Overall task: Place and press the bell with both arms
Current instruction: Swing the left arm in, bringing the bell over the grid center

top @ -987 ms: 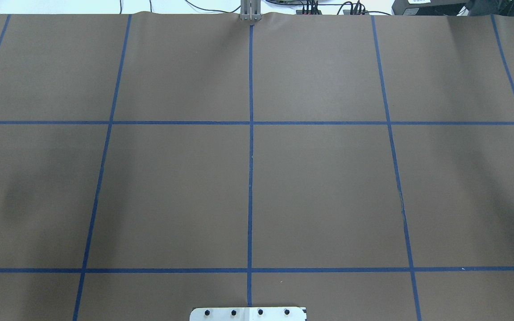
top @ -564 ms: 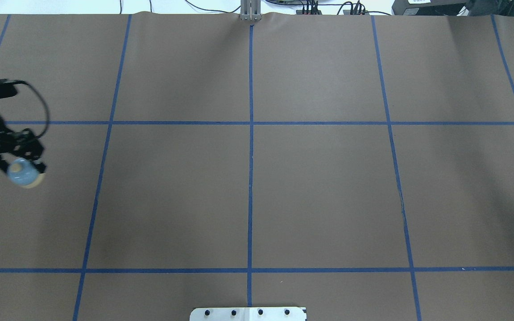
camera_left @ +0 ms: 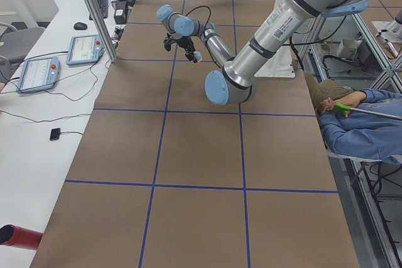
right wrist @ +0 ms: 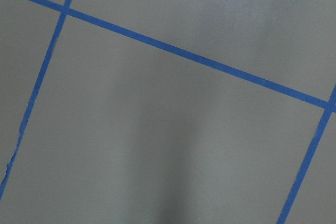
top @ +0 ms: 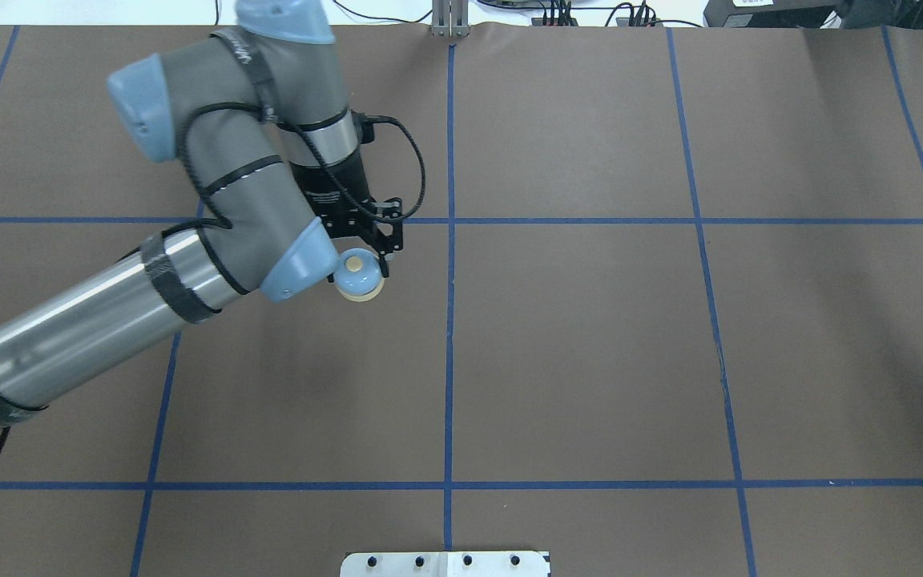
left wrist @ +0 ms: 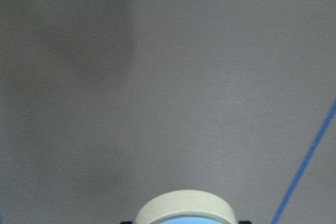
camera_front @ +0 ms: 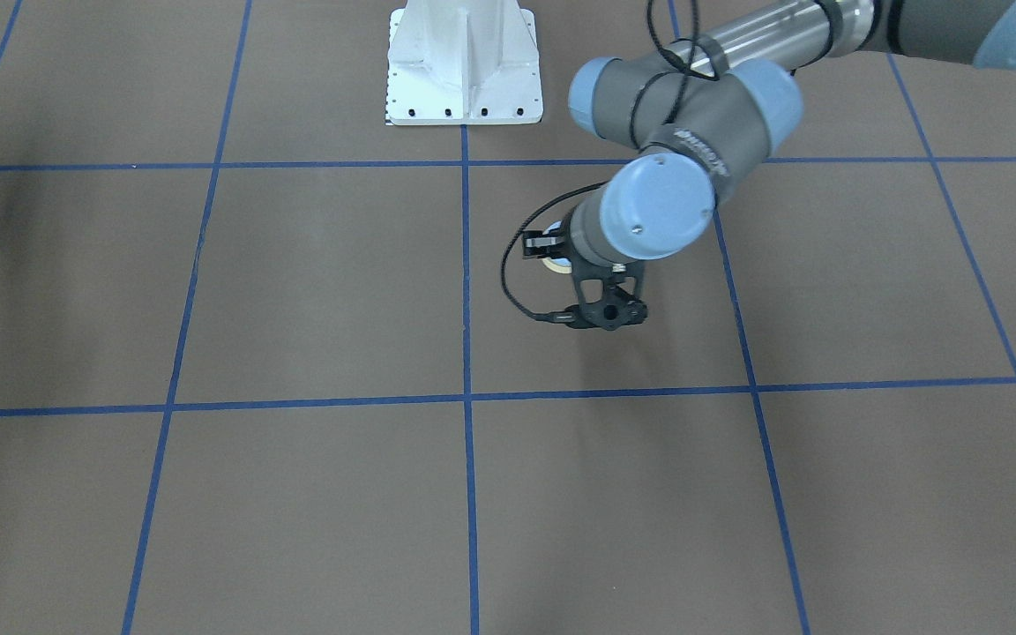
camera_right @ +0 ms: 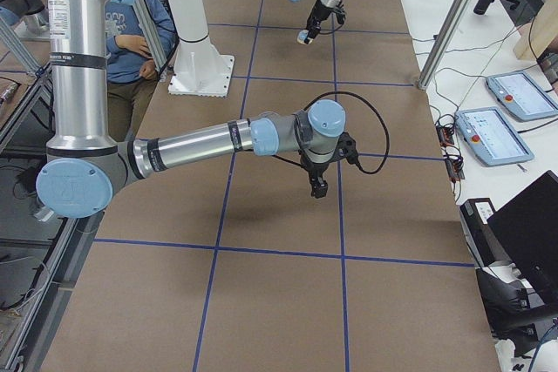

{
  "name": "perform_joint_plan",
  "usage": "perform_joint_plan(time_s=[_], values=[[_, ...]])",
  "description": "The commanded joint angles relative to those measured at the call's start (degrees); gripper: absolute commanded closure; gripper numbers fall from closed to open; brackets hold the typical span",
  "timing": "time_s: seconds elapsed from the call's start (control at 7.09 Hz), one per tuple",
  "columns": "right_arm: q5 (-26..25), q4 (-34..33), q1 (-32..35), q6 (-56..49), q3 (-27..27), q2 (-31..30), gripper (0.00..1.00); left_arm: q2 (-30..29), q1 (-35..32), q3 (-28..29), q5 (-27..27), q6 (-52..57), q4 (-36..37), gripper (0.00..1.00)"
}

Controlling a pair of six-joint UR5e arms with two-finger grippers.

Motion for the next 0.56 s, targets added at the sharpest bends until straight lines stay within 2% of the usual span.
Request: perform_joint_plan(time_s=[0.0, 0.14, 0.42], values=[[0.0, 0.0, -0.26, 0.0, -0.33, 0.23, 0.0, -5.71, 3.88, 16.64, 1.82, -7.67, -21.07, 0.62], [0.0, 0.0, -0.26, 0.0, -0.33, 0.23, 0.0, -6.43, 4.16, 20.39, 2.17, -8.77, -25.19, 0.62], [0.09, 0.0, -0.61, 0.09, -0.42, 0.23, 0.0, -7.14, 5.3, 20.78, 3.56, -9.04, -24.97, 0.57]])
